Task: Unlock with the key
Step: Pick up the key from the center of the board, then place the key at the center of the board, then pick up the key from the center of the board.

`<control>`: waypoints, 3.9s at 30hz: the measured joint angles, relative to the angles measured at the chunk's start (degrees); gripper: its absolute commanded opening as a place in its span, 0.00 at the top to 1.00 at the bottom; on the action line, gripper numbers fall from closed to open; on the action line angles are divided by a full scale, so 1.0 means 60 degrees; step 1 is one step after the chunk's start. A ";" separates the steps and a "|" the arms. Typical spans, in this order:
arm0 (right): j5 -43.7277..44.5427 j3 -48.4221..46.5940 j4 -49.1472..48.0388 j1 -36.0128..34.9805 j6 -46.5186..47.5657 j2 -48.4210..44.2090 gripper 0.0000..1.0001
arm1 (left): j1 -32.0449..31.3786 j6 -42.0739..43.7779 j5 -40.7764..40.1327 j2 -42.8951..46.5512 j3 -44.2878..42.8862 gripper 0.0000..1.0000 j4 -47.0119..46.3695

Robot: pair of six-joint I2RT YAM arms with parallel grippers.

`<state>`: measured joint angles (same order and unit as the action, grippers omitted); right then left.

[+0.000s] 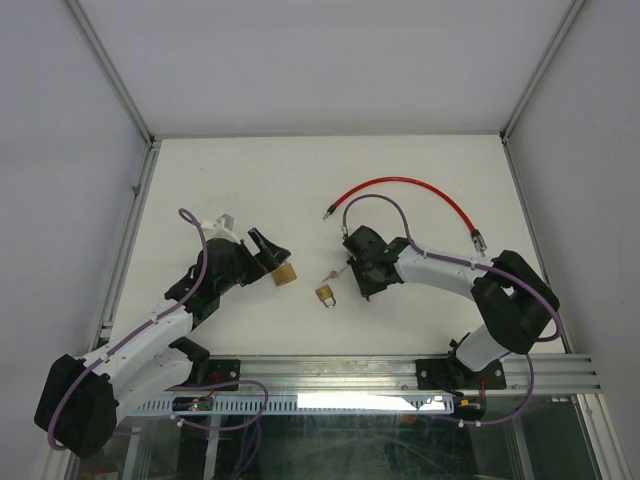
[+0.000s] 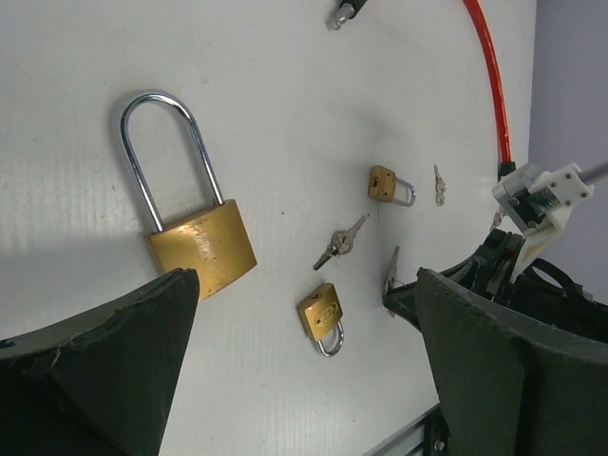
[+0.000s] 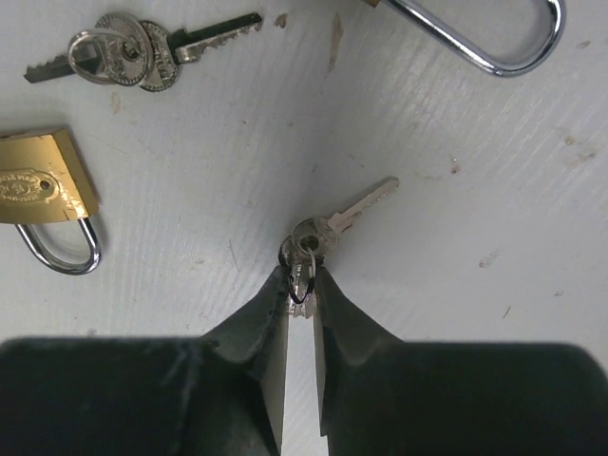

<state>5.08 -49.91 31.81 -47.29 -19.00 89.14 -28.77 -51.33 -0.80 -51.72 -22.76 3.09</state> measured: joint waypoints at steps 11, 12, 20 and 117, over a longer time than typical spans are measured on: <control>-0.0266 0.0568 -0.0543 -0.0036 -0.0076 -0.1271 1.00 | 0.0000 0.0015 0.0998 0.0186 0.0619 0.01 -0.1902; -0.0299 0.0645 -0.0623 -0.0036 -0.0084 -0.1428 1.00 | 0.0000 0.0011 0.1086 0.0164 0.0652 0.01 -0.2018; -0.0627 0.1147 -0.1519 -0.0036 -0.0178 -0.2171 1.00 | 0.0000 -0.0022 0.1450 0.0135 0.0667 0.01 -0.2677; 0.0514 -0.1300 0.0029 -0.0025 -0.2069 0.1188 0.54 | 0.0000 0.0175 0.1847 0.0000 0.0659 0.01 -0.2390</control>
<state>8.16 -57.71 31.99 -47.44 -31.42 96.27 -28.77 -50.28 10.28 -51.72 -18.81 -11.25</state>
